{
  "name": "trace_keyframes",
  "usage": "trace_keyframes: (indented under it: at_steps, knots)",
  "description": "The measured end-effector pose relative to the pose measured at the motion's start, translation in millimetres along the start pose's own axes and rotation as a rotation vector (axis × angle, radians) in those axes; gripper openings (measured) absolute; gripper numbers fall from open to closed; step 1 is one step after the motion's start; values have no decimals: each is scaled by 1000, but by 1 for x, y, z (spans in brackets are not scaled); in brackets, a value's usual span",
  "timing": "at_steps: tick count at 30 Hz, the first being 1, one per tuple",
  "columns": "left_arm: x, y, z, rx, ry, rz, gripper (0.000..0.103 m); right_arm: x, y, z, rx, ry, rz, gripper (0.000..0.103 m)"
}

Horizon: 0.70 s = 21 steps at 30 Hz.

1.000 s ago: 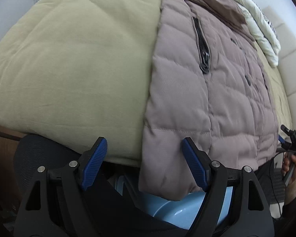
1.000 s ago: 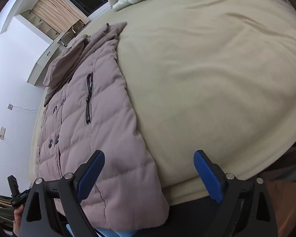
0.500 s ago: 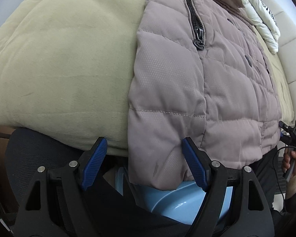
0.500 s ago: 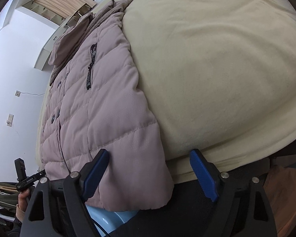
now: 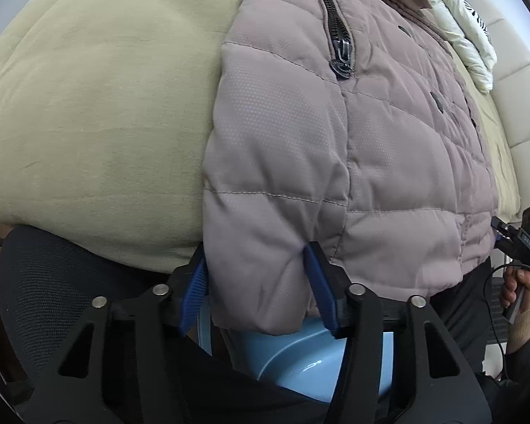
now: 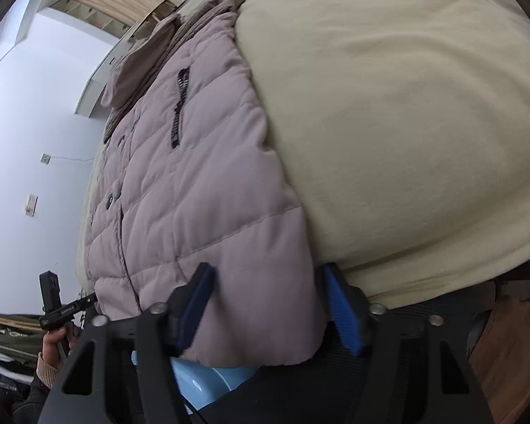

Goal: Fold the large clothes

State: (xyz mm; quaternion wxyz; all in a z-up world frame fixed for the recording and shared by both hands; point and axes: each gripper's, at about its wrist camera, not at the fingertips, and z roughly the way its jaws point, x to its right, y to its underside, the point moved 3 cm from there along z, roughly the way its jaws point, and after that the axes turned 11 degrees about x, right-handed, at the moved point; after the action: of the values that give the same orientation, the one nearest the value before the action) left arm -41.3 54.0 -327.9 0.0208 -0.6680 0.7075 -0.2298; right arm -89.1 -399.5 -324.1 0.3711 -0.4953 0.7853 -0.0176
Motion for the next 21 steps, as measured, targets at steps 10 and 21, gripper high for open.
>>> trace_keyframes:
  at_steps: [10, 21]
  knots:
    - [1, 1, 1, -5, 20, -18, 33, -7, 7, 2, -49, -7, -24, 42]
    - [31, -13, -48, 75, -7, 35, 5, -57, -6, -25, 47, 31, -191, 9]
